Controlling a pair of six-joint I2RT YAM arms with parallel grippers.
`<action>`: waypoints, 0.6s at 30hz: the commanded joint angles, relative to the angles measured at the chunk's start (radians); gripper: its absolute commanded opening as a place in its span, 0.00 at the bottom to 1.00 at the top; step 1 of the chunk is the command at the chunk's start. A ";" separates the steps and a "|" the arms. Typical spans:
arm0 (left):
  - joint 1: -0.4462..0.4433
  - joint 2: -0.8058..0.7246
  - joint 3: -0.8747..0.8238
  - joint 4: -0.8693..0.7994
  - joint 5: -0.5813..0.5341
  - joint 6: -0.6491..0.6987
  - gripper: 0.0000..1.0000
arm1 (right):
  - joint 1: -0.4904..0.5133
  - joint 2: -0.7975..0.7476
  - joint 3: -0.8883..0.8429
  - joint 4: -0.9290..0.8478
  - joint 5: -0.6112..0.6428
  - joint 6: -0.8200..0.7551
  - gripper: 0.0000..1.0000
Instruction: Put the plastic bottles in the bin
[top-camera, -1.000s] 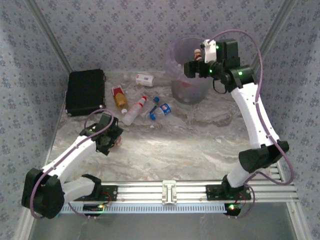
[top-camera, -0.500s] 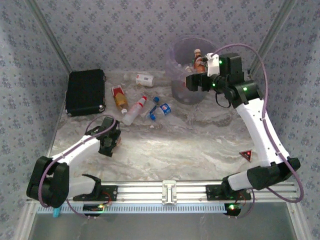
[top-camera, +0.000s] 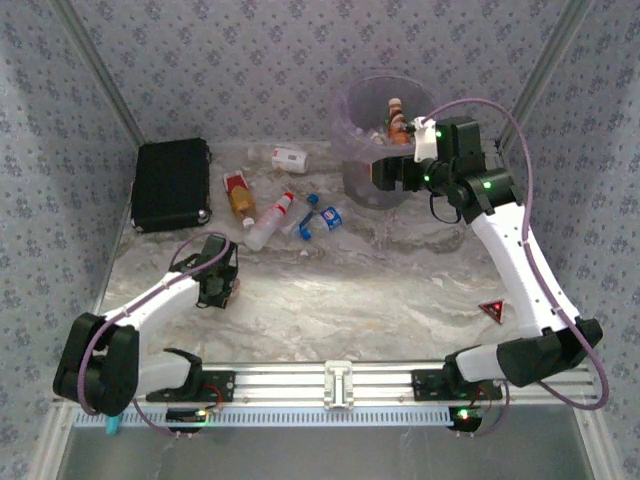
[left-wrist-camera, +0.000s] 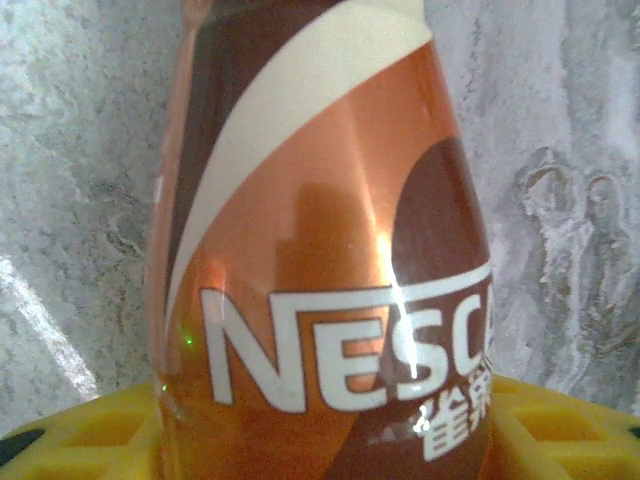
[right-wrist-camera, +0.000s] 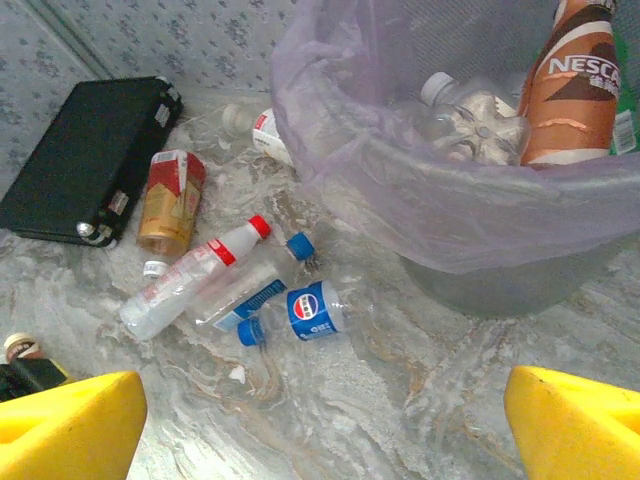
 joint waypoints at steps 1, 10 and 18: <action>0.008 -0.066 0.000 -0.032 -0.049 0.018 0.49 | -0.005 -0.025 0.016 0.013 -0.066 0.019 0.94; 0.007 -0.297 0.031 0.023 -0.155 0.412 0.22 | 0.062 -0.034 0.002 -0.006 -0.253 -0.020 0.93; 0.009 -0.306 0.038 0.311 0.122 0.697 0.00 | 0.142 0.012 -0.015 0.066 -0.345 0.047 0.93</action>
